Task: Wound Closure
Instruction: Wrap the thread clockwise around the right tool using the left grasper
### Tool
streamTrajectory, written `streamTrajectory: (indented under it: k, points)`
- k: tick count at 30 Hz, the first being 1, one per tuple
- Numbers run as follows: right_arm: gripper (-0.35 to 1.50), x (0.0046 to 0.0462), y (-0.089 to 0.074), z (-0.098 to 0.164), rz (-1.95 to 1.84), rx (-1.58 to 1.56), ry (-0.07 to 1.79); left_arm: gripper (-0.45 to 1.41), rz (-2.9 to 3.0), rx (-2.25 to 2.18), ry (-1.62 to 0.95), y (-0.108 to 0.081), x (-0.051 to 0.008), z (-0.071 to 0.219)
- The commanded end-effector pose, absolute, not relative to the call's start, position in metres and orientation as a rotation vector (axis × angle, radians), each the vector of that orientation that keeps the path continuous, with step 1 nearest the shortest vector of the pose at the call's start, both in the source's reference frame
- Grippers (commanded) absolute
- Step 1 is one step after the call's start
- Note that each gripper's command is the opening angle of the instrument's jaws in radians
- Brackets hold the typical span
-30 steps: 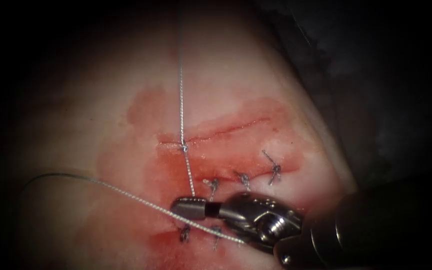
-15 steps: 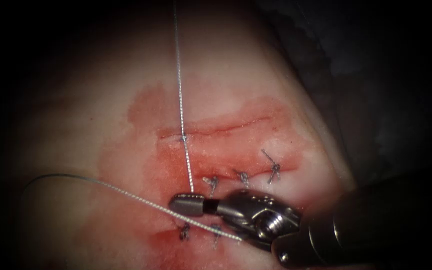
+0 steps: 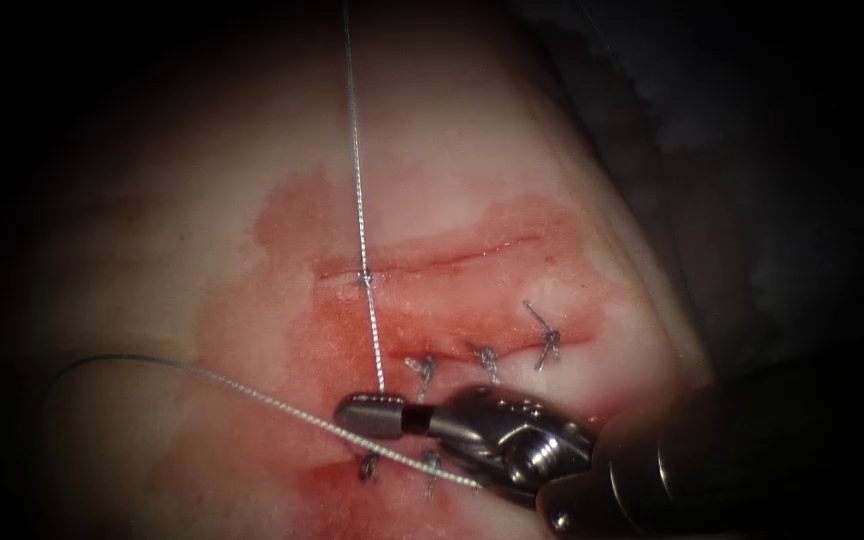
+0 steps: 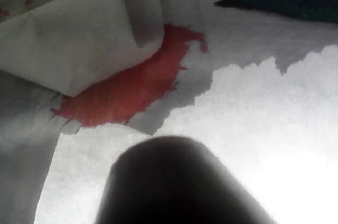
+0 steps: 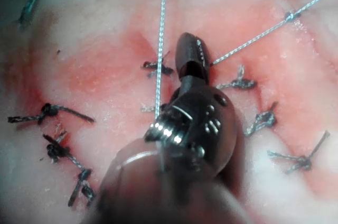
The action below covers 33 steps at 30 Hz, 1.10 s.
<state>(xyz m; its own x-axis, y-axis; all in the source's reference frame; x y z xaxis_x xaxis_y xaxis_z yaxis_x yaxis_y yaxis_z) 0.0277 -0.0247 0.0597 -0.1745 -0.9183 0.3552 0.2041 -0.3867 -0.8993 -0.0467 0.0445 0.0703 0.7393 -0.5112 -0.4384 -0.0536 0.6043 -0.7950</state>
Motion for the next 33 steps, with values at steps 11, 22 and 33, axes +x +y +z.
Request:
streamTrajectory:
  k: [11,22,33]
  points:
    - [0.96,0.0291,-0.022,0.061,-1.656,-1.38,0.626,-0.45,-0.389,-0.972,0.485,0.044,-0.0494,0.07]
    - [1.15,0.0258,-0.014,0.056,-1.486,-1.463,0.559,-0.45,-1.049,-0.242,-0.552,0.035,-0.0583,0.057]
    - [0.89,0.0327,-0.01,0.062,-1.417,-1.444,0.501,-0.45,-1.15,0.142,-1.153,0.031,-0.0566,0.05]
